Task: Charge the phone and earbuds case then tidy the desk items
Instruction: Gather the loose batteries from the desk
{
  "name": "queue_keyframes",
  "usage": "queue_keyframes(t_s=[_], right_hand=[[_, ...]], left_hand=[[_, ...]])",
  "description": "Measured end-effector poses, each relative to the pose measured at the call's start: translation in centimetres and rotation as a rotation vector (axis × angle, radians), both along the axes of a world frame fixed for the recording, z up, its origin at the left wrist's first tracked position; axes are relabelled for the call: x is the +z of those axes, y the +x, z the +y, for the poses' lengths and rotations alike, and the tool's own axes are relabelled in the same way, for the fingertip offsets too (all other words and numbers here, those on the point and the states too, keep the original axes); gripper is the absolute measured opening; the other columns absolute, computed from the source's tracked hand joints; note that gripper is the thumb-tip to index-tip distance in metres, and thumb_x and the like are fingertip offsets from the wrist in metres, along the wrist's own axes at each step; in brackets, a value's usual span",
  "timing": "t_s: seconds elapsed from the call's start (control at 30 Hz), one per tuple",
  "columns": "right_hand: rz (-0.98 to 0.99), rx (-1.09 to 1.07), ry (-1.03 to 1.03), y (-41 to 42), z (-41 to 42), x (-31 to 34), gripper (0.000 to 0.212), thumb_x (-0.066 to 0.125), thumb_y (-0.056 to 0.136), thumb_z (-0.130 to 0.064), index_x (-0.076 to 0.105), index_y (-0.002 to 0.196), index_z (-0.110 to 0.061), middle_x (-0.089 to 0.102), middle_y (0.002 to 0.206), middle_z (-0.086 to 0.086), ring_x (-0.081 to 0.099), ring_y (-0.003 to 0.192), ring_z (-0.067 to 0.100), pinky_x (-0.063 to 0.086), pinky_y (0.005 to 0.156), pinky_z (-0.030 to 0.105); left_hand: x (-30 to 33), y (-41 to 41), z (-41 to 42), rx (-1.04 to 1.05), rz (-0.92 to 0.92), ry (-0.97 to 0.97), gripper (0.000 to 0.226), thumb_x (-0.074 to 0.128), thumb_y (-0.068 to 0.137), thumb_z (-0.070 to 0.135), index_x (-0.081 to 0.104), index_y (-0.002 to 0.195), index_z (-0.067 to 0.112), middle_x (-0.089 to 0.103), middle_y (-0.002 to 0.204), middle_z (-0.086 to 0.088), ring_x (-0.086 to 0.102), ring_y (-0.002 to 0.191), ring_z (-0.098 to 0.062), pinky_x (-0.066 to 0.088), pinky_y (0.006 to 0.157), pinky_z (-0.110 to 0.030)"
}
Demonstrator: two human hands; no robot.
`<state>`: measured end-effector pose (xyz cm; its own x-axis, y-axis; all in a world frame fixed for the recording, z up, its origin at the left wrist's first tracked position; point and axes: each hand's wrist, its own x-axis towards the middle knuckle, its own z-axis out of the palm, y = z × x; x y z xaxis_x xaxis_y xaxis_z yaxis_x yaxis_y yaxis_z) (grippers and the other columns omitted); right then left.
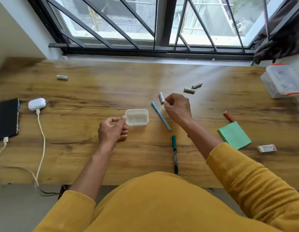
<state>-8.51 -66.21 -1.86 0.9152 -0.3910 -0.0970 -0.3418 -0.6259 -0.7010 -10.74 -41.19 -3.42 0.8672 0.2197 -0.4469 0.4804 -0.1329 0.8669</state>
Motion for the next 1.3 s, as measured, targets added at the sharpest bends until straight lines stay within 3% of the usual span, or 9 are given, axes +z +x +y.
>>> queue_keyframes(t_s=[0.1, 0.23, 0.43, 0.5, 0.67, 0.8, 0.93, 1.1, 1.3], right_hand=[[0.013, -0.039, -0.021, 1.3, 0.2, -0.3, 0.021, 0.065, 0.094, -0.018, 0.075, 0.111, -0.015, 0.072, 0.104, 0.000, 0.067, 0.098, 0.019, 0.051, 0.082, 0.027], [0.046, -0.063, -0.043, 3.0, 0.5, -0.9, 0.026, 0.070, 0.096, -0.030, 0.073, 0.116, -0.015, 0.071, 0.107, 0.002, 0.067, 0.101, 0.022, 0.046, 0.078, 0.028], [0.118, -0.070, -0.088, 4.6, 0.8, -1.4, 0.021, 0.075, 0.092, -0.032, 0.069, 0.106, -0.018, 0.070, 0.106, 0.005, 0.065, 0.096, 0.023, 0.048, 0.074, 0.031], [0.141, -0.081, -0.095, 4.9, 0.8, -1.3, 0.017, 0.074, 0.091, -0.027, 0.069, 0.103, -0.017, 0.069, 0.104, 0.005, 0.064, 0.094, 0.024, 0.051, 0.074, 0.032], [0.129, -0.083, -0.094, 5.0, 0.9, -0.9, 0.013, 0.075, 0.089, -0.023, 0.071, 0.094, -0.012, 0.070, 0.094, 0.007, 0.064, 0.087, 0.023, 0.052, 0.069, 0.034], [0.011, -0.066, 0.002, 4.4, 1.6, 0.5, 0.013, 0.075, 0.084, -0.024, 0.075, 0.093, -0.015, 0.072, 0.086, 0.000, 0.067, 0.083, 0.018, 0.052, 0.069, 0.032], [-0.141, 0.016, 0.108, 2.5, 3.5, 2.7, 0.015, 0.077, 0.086, -0.035, 0.076, 0.091, -0.021, 0.071, 0.076, -0.008, 0.067, 0.074, 0.007, 0.052, 0.065, 0.025], [-0.168, 0.151, 0.099, 0.2, 4.5, 3.7, 0.012, 0.077, 0.089, -0.032, 0.076, 0.093, -0.021, 0.071, 0.075, -0.007, 0.067, 0.072, 0.007, 0.058, 0.070, 0.032], [-0.266, 0.032, 0.103, -0.5, 0.8, 3.9, 0.012, 0.072, 0.094, -0.028, 0.076, 0.089, -0.018, 0.070, 0.075, -0.010, 0.061, 0.067, 0.001, 0.048, 0.065, 0.019]], left_hand=[[0.5, 1.0, 0.4, -0.008, -0.071, 0.128, 0.028, 0.078, 0.093, 0.046, 0.074, 0.095, 0.018, 0.078, 0.073, -0.003, 0.071, 0.061, -0.018, 0.066, 0.066, -0.040], [1.4, 2.2, 0.4, -0.037, -0.148, 0.200, 0.027, 0.076, 0.093, 0.049, 0.075, 0.091, 0.022, 0.079, 0.075, 0.003, 0.076, 0.069, -0.018, 0.067, 0.072, -0.047], [2.3, 3.5, -0.4, -0.062, -0.228, 0.173, 0.031, 0.070, 0.085, 0.055, 0.076, 0.090, 0.026, 0.079, 0.079, 0.005, 0.077, 0.078, -0.018, 0.065, 0.080, -0.050], [2.6, 3.8, -0.9, -0.080, -0.234, 0.137, 0.022, 0.072, 0.092, 0.046, 0.076, 0.092, 0.024, 0.079, 0.080, 0.005, 0.077, 0.080, -0.018, 0.065, 0.082, -0.050], [3.9, 4.4, -2.4, -0.138, -0.241, -0.106, 0.019, 0.069, 0.103, 0.026, 0.075, 0.102, 0.008, 0.078, 0.089, -0.006, 0.073, 0.082, -0.020, 0.065, 0.076, -0.036], [5.3, 4.8, -4.1, -0.173, -0.146, -0.383, 0.029, 0.059, 0.109, 0.030, 0.071, 0.119, 0.006, 0.073, 0.119, -0.012, 0.073, 0.108, -0.025, 0.062, 0.097, -0.040], [5.9, 5.2, -5.7, -0.124, 0.099, -0.713, 0.052, 0.048, 0.111, 0.045, 0.055, 0.142, 0.004, 0.062, 0.143, -0.017, 0.064, 0.130, -0.032, 0.052, 0.114, -0.046], [5.9, 5.1, -7.3, -0.127, 0.186, -0.943, 0.062, 0.039, 0.111, 0.048, 0.052, 0.144, -0.003, 0.066, 0.138, -0.022, 0.071, 0.120, -0.034, 0.056, 0.107, -0.042], [5.2, 5.3, -9.5, -0.017, 0.275, -1.087, 0.048, 0.052, 0.108, 0.039, 0.059, 0.135, 0.000, 0.070, 0.129, -0.022, 0.070, 0.121, -0.038, 0.053, 0.110, -0.051]])
